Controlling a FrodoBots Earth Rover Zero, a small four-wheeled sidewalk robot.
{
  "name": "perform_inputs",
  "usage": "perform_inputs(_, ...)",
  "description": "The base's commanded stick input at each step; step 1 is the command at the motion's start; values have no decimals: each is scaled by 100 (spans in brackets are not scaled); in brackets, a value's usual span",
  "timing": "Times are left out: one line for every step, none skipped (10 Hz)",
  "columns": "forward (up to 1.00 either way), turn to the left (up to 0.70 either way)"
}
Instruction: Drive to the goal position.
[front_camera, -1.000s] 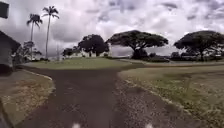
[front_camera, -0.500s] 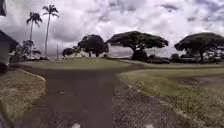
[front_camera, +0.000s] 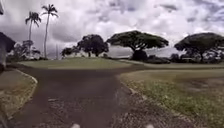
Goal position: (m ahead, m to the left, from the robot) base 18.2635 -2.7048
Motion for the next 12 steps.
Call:
perform_inputs(70, 0)
perform_inputs(70, 0)
perform_inputs(70, 0)
perform_inputs(70, 0)
perform_inputs(70, 0)
perform_inputs(70, 0)
perform_inputs(70, 0)
perform_inputs(70, 20)
perform_inputs(70, 35)
perform_inputs(70, 35)
perform_inputs(70, 35)
perform_inputs(70, 35)
